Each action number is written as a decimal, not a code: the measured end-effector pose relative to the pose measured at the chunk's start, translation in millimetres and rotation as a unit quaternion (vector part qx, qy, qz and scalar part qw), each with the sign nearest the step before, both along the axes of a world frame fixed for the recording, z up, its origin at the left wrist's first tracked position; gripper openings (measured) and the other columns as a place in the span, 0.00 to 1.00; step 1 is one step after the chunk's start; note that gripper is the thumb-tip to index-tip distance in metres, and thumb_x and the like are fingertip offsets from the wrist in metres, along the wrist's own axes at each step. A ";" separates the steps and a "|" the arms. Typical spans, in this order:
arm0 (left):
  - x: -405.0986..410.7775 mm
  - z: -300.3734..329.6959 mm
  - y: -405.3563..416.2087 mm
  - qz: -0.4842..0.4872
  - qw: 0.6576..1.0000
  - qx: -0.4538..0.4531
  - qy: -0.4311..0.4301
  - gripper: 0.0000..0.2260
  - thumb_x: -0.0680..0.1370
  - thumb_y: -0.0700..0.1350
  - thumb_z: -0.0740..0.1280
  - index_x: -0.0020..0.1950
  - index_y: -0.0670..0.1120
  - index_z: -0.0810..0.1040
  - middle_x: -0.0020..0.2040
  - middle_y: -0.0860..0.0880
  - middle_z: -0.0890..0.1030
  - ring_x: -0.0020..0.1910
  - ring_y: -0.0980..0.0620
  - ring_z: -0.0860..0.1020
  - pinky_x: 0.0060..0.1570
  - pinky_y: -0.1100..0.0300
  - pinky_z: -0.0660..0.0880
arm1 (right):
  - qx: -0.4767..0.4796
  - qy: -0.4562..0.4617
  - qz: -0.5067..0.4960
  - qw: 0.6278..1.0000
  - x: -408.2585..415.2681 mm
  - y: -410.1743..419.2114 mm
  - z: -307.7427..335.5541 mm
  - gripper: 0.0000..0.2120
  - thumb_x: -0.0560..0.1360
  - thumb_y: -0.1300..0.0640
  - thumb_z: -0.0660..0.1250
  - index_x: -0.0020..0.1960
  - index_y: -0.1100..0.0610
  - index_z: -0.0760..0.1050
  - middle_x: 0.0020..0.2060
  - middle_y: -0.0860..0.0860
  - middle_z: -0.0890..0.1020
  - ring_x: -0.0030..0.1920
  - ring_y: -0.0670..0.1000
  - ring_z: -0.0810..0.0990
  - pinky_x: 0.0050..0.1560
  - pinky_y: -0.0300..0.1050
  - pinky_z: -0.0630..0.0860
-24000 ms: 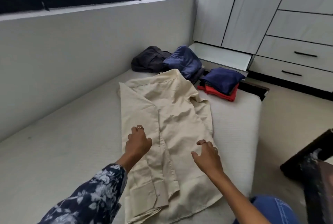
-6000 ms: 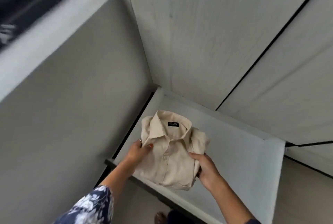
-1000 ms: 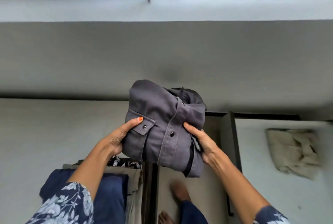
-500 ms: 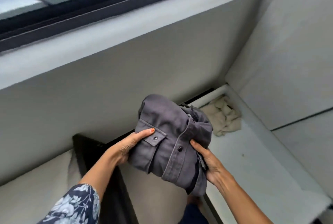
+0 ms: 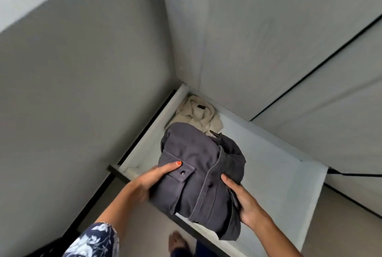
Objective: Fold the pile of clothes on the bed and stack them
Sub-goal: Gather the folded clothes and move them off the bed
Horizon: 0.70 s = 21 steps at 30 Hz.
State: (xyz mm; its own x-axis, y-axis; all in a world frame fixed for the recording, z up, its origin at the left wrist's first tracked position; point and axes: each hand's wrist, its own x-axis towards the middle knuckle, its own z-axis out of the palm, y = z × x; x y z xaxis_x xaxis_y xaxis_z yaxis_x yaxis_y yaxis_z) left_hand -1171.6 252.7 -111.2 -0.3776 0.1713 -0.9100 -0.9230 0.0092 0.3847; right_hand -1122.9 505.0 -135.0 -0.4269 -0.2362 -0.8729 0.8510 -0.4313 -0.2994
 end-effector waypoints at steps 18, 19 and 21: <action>-135.2 -273.7 146.9 -0.165 0.979 -0.014 0.121 0.32 0.65 0.60 0.76 0.66 0.52 0.74 0.61 0.54 0.80 0.57 0.56 0.78 0.64 0.56 0.72 | 0.146 0.077 -0.135 0.977 -65.7 122.6 -251.2 0.37 0.62 0.45 0.77 0.68 0.53 0.71 0.60 0.50 0.81 0.59 0.50 0.80 0.58 0.44 0.78; -138.9 -281.9 152.7 -0.149 0.978 -0.051 0.134 0.30 0.67 0.59 0.75 0.66 0.53 0.74 0.61 0.55 0.79 0.57 0.56 0.77 0.64 0.54 0.72 | 0.195 0.090 -0.123 0.969 -74.1 121.2 -258.2 0.38 0.64 0.43 0.76 0.69 0.52 0.69 0.61 0.48 0.80 0.60 0.48 0.79 0.59 0.44 0.77; -141.6 -294.9 164.6 -0.136 0.978 -0.086 0.136 0.30 0.69 0.58 0.74 0.68 0.53 0.70 0.63 0.56 0.77 0.60 0.55 0.75 0.65 0.52 0.71 | 0.281 0.097 -0.113 0.948 -86.9 115.7 -273.5 0.34 0.70 0.42 0.71 0.71 0.50 0.64 0.62 0.45 0.77 0.59 0.46 0.77 0.58 0.41 0.75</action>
State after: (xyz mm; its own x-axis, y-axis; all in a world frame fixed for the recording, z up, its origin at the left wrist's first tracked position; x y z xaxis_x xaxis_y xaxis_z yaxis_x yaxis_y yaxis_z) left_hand -1313.2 417.3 -406.1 -0.5712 0.1514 -0.8067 -0.7414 0.3266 0.5862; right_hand -1209.7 620.6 -408.5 -0.5769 0.3593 -0.7335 0.6612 -0.3218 -0.6777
